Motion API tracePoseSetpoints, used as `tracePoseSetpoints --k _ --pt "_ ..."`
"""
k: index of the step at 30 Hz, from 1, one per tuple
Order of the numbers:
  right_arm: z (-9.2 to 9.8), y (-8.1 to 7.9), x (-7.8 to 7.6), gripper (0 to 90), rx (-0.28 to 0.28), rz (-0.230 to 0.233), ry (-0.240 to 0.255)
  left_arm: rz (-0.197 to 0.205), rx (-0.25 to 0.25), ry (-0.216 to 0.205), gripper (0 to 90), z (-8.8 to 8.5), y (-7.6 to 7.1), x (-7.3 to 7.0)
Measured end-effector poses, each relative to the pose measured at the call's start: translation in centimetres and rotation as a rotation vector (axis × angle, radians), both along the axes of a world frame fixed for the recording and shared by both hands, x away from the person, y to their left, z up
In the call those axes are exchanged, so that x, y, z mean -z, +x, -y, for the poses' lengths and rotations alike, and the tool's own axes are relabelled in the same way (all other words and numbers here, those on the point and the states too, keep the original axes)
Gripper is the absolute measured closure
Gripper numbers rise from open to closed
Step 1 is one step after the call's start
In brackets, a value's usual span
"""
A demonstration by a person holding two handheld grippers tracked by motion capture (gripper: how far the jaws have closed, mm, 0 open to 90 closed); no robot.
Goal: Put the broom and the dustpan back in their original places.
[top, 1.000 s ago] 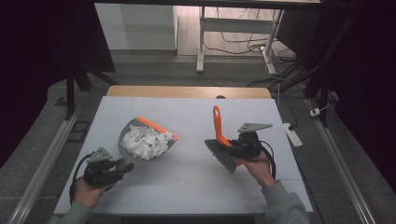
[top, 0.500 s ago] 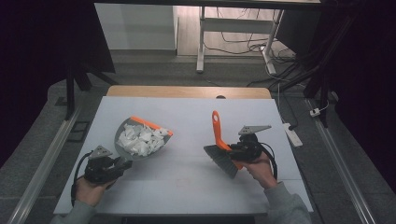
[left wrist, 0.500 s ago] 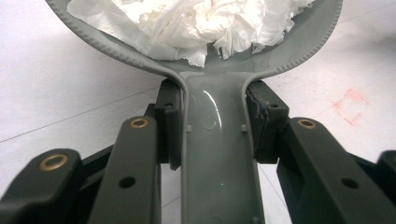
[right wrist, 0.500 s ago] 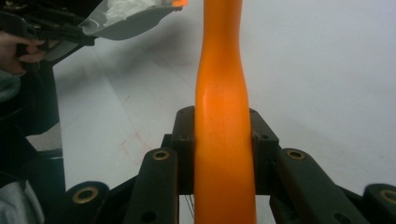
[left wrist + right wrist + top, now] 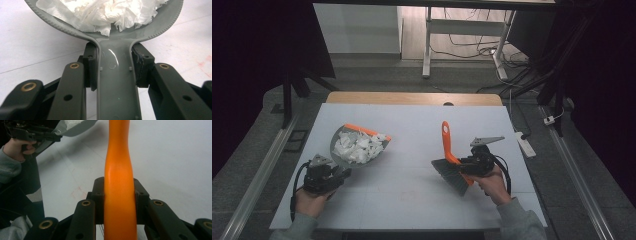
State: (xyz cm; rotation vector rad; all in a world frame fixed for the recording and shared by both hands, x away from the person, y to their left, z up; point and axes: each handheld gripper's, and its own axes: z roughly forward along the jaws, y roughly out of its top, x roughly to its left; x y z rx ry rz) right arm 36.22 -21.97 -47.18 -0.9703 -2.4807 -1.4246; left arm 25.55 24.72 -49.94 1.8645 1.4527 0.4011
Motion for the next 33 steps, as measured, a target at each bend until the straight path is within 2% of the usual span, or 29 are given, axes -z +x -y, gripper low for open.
tracePoseSetpoints --k 5,14,22,28,33 --pt "0.4 0.2 0.5 70.3 0.033 -0.034 -0.026 -0.011 -0.035 -0.004 61.9 -0.1 0.6 0.4" --pt "0.7 0.8 1.5 70.3 0.038 -0.080 -0.038 -0.017 -0.092 -0.006 61.8 -0.1 1.5 1.1" --pt "1.1 1.2 1.8 70.3 0.057 -0.103 -0.053 -0.053 -0.137 -0.010 61.8 -0.2 2.5 1.9" --pt "1.0 1.6 2.1 70.3 0.067 -0.113 -0.081 -0.078 -0.163 -0.008 61.8 0.1 3.2 2.6" --pt "1.2 2.3 2.5 70.2 0.092 -0.148 -0.095 -0.087 -0.177 -0.002 61.8 0.4 3.8 3.0"
